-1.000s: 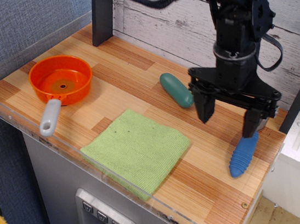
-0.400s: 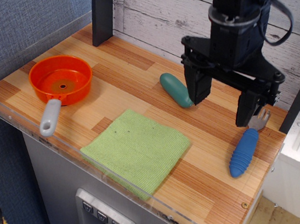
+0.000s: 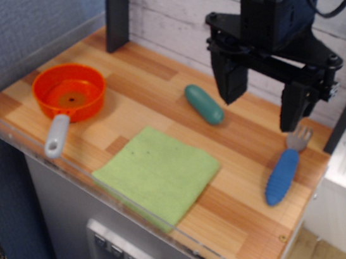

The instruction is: Put the fork on the right side in the upper right hand corner.

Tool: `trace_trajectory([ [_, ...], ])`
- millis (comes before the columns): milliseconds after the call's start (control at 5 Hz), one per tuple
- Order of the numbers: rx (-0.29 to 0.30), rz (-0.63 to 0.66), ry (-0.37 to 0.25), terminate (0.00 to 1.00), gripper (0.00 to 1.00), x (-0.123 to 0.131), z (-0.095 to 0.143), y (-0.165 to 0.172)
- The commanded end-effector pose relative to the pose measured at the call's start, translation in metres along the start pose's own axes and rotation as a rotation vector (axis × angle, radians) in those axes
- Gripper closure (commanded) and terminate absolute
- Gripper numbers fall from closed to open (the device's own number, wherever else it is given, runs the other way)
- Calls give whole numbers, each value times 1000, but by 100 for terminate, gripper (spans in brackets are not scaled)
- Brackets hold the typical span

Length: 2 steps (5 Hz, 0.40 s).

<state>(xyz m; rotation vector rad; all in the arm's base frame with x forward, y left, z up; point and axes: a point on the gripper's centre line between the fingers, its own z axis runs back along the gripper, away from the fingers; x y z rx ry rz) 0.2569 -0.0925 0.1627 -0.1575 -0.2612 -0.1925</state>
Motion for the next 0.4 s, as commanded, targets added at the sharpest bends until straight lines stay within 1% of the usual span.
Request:
trace_trajectory([
  [0, -42, -73, -155, 0, 0, -13, 36, -20],
  [200, -42, -73, -155, 100, 0, -13, 36, -20],
])
